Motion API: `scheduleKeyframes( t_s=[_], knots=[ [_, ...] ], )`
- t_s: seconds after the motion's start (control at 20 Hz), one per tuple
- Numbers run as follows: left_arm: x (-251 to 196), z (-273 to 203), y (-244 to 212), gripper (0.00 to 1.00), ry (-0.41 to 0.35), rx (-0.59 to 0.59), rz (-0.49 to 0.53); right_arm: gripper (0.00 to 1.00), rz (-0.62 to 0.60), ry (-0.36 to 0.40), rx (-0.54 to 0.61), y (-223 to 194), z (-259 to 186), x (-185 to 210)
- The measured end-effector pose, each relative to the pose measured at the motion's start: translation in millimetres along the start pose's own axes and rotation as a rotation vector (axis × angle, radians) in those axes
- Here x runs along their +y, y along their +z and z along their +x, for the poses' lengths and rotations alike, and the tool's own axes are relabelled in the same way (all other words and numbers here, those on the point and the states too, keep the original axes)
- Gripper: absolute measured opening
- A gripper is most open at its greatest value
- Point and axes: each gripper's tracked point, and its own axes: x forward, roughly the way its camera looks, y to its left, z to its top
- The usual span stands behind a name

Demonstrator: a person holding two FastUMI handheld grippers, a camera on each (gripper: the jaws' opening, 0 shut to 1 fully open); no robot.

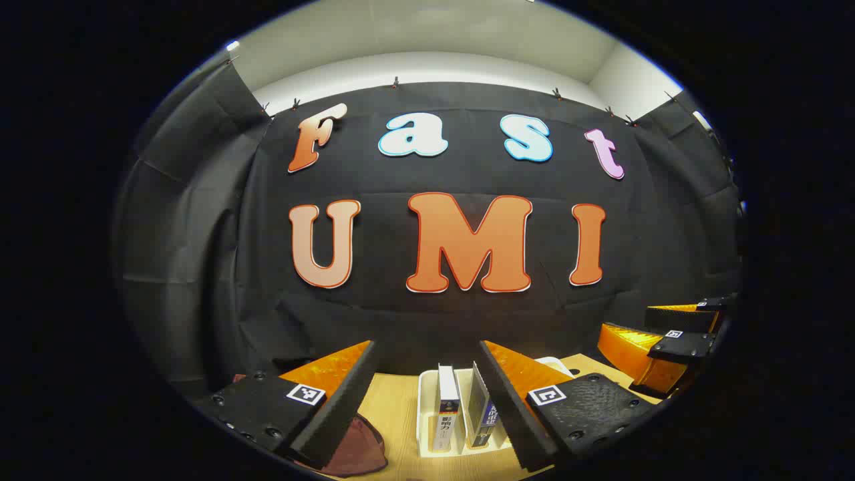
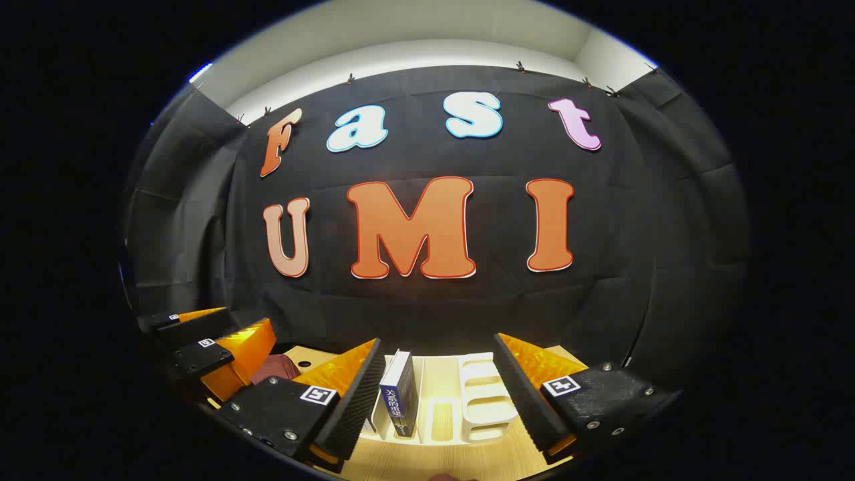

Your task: Open the schoolbag, grab two books from the bookshelf and put them into the schoolbag.

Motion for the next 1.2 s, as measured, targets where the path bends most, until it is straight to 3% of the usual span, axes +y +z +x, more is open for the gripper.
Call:
scheduleKeyframes(
  t_s=[0.15, 0.2, 0.4, 0.45, 0.5, 0.9, 0.95, 1.0, 1.2],
  knots=[
    [0.0, 3.6, 0.2, 0.95, 0.006, 0.000, -0.008, 1.00, 0.000, 0.003, 0.002, -3.4, 1.3, -3.1],
    [0.0, 5.1, 0.9, 0.94, 0.007, 0.000, -0.006, 0.96, -0.001, 0.003, 0.002, -4.4, 1.2, -4.4],
    [-1.1, 4.5, 1.9, 0.95, 0.010, -0.009, -0.003, 0.96, 0.006, -0.002, -0.009, -2.6, 1.8, -5.7],
    [-1.2, 5.4, 0.6, 0.94, 0.008, -0.007, 0.002, 1.00, 0.005, -0.005, -0.007, -3.4, 1.8, -5.4],
    [-1.2, 6.1, -1.3, 0.94, 0.008, 0.002, 0.002, 0.96, 0.004, -0.008, -0.007, -3.4, 1.4, -4.8],
    [1.2, 2.7, -2.3, 0.94, 0.009, -0.002, 0.005, 0.96, 0.005, -0.002, 0.007, -5.1, 1.2, -4.7],
    [1.0, 2.4, -3.5, 0.94, 0.008, -0.004, 0.005, 1.00, 0.005, -0.002, 0.009, -5.3, 1.3, -4.5],
    [0.9, 2.0, -2.7, 0.94, 0.008, -0.002, 0.006, 0.96, 0.004, -0.003, 0.010, -5.8, 1.4, -5.2],
    [0.5, -1.7, -0.8, 0.94, 0.009, -0.010, 0.006, 0.96, -0.001, -0.004, 0.004, -3.9, 0.0, -3.7]
  ],
)
